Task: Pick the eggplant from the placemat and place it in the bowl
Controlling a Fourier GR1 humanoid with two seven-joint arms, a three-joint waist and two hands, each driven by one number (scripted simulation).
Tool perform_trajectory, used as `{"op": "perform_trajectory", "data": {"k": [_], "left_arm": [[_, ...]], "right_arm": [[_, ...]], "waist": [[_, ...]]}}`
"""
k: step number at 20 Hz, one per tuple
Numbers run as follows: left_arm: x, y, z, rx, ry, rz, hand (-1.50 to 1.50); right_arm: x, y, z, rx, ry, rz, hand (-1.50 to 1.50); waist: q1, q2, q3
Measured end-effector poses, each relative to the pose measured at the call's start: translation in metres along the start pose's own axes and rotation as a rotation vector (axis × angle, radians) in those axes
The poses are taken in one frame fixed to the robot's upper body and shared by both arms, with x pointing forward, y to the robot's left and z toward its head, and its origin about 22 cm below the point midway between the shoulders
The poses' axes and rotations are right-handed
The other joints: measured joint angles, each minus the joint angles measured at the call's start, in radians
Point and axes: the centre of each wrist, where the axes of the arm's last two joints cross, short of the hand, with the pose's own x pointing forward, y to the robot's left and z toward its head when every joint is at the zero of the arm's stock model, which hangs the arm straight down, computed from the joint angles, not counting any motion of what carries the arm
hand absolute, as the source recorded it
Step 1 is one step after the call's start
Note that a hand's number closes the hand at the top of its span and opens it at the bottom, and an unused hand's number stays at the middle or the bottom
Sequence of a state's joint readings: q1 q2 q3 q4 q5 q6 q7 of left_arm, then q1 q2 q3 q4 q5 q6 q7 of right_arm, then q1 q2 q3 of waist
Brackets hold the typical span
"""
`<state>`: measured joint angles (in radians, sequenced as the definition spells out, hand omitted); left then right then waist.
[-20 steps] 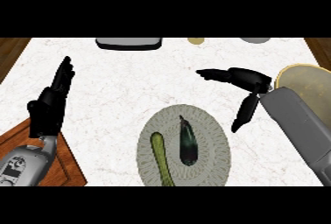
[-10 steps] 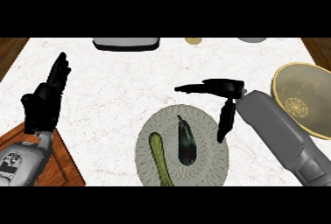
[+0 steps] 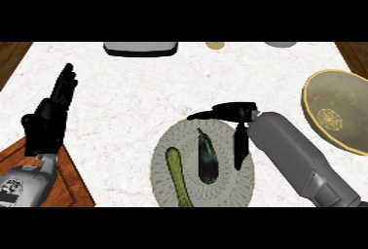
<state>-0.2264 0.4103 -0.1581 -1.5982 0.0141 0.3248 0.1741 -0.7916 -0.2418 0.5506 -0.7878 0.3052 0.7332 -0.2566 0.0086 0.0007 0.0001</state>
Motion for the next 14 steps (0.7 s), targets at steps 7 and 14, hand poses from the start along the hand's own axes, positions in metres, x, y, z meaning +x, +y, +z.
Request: {"op": "perform_trajectory", "data": {"k": [7,14], "left_arm": [[-0.001,0.003,0.000,-0.002,0.005,0.003,0.00],[-0.002,0.006,-0.001,0.001,0.003,-0.001,0.00]], "right_arm": [[-0.004,0.014,-0.019,0.018,0.020,0.001,-1.50],[-0.009,0.023,-0.028,0.008,0.013,0.011,-1.50]], "waist": [[0.000,0.000,0.000],[-0.008,-0.013,-0.007]]}}
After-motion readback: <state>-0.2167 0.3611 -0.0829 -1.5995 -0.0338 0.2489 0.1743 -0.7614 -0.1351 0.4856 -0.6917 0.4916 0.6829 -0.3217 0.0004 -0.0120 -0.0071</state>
